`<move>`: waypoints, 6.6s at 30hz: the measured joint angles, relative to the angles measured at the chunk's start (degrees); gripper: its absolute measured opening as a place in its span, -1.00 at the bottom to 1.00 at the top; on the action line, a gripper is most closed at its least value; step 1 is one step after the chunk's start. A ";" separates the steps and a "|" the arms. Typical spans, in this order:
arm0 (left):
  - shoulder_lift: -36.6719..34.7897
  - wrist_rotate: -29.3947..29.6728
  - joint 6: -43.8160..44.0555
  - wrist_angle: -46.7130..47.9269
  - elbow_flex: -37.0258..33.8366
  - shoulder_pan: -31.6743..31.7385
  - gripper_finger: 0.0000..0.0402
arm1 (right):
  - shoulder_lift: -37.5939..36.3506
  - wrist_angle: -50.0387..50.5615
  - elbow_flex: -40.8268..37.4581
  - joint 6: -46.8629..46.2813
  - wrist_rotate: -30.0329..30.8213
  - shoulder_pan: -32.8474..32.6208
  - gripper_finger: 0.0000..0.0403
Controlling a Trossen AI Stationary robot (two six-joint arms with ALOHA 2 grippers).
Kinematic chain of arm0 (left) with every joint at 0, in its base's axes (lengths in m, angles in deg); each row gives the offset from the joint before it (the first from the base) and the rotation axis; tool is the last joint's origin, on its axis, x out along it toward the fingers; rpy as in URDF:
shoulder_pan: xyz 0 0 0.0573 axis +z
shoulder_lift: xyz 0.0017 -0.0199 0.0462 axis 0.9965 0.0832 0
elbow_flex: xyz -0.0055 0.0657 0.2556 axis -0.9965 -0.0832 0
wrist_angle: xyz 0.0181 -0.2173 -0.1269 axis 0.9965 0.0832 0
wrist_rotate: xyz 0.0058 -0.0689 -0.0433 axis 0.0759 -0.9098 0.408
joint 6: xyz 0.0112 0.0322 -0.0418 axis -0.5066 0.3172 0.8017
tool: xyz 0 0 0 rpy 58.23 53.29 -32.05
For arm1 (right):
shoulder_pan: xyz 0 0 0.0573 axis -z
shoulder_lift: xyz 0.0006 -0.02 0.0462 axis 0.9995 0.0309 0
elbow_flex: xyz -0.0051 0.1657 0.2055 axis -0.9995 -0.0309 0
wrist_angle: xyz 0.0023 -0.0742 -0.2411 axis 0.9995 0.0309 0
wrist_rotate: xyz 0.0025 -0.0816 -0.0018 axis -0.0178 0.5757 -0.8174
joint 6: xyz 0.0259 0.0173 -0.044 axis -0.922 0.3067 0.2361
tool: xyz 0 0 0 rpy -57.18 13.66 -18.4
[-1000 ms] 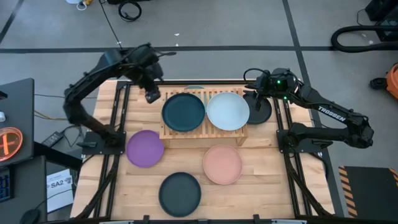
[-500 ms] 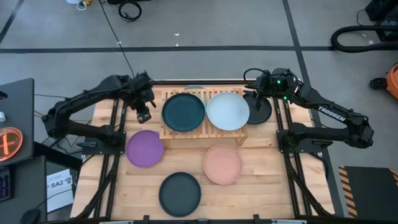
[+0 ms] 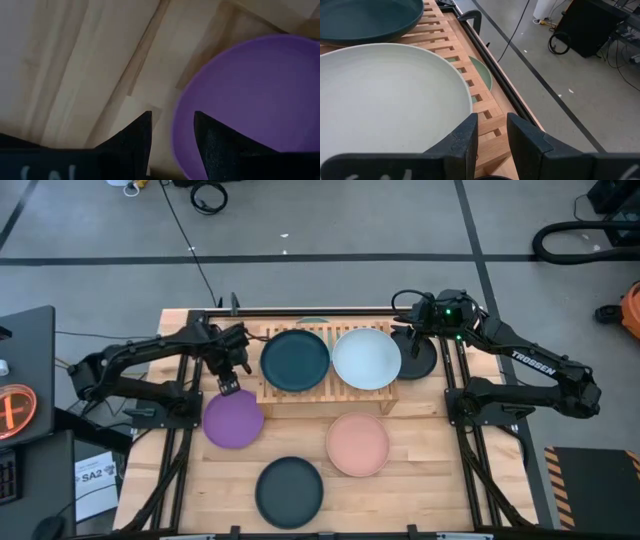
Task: Place and stack plates onto a shelf
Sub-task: Stack the purple plate on top of the light blue plate on the shelf
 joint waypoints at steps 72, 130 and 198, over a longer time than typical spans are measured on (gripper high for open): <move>6.80 -8.87 -3.13 -1.24 -1.40 12.96 -0.24 | 0.00 0.02 0.00 0.00 -0.02 0.02 -0.46; 17.31 -1.74 -0.45 -4.83 -1.40 6.87 -0.24 | 0.00 0.00 0.00 0.00 -0.02 0.01 -0.46; 16.72 41.38 7.32 16.32 34.03 7.08 -0.95 | 0.00 -0.04 0.00 0.02 0.00 0.02 -0.45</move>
